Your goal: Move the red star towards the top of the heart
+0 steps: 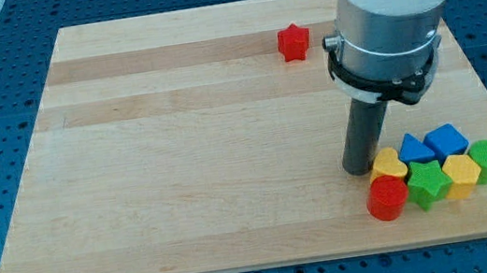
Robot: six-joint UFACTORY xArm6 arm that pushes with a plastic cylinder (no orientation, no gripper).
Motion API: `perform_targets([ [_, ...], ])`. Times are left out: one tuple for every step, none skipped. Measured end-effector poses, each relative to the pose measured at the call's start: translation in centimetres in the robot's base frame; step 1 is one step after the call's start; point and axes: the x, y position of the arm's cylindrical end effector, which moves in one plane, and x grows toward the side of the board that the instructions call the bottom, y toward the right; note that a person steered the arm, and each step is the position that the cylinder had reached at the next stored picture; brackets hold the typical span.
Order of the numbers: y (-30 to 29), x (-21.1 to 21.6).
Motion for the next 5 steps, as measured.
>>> perform_targets([
  [-0.6, -0.3],
  [-6.8, -4.5],
  [-14.4, -13.7],
  [-13.8, -21.6],
  [-11.3, -24.4],
])
